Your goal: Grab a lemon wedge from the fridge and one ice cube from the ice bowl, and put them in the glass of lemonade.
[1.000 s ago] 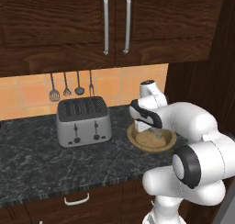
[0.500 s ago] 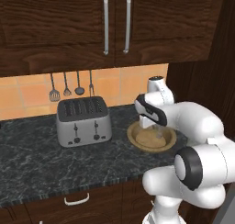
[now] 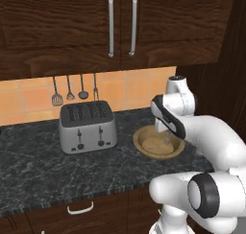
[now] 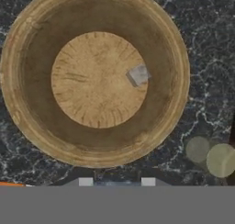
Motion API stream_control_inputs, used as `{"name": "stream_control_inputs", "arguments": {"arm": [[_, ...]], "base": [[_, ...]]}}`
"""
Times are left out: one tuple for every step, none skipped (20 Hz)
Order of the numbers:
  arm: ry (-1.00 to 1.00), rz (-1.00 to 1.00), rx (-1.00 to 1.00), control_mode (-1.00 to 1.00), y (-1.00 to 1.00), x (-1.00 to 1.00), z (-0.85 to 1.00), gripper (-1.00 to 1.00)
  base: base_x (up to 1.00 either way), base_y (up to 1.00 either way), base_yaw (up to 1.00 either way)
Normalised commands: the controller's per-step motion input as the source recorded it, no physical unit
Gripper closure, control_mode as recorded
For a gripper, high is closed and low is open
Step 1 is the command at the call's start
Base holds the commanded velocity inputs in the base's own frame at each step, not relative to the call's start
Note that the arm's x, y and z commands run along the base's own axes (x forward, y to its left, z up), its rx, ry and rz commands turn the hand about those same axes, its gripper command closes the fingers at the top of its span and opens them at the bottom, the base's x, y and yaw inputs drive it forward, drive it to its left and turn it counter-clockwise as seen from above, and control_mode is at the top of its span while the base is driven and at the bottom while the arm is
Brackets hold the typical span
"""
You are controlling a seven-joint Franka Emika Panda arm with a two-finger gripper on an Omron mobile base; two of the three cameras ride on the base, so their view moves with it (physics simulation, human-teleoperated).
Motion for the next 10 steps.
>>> {"name": "stream_control_inputs", "arguments": {"arm": [[-0.11, -0.05, 0.0, -1.0, -0.69, -0.51, 0.09, 1.0], [-0.09, -0.05, 0.0, -1.0, -0.73, -0.35, 0.06, 1.0], [-0.1, -0.06, 0.0, -1.0, -0.84, -0.18, 0.04, 1.0], [-0.12, -0.07, 0.0, -1.0, -0.83, -0.14, 0.0, 1.0], [-0.17, -0.09, 0.0, -1.0, -0.83, -0.21, 0.0, 1.0], [-0.18, -0.11, 0.0, -1.0, -0.84, -0.11, 0.0, 1.0], [-0.18, -0.13, 0.0, -1.0, -0.85, -0.04, 0.0, 1.0], [-0.15, -0.14, 0.0, -1.0, -0.79, 0.0, 0.0, 1.0], [-0.05, -0.16, 0.0, -1.0, -0.64, 0.0, 0.0, 1.0], [0.0, -0.18, 0.0, -1.0, -0.57, 0.04, 0.0, 1.0]], "base": [[0.0, 0.0, 0.0], [0.0, 0.0, 0.0], [0.0, 0.0, 0.0], [0.0, 0.0, 0.0], [0.0, 0.0, 0.0], [0.0, 0.0, 0.0], [0.0, 0.0, 0.0], [0.0, 0.0, 0.0], [0.0, 0.0, 0.0], [0.0, 0.0, 0.0]]}}
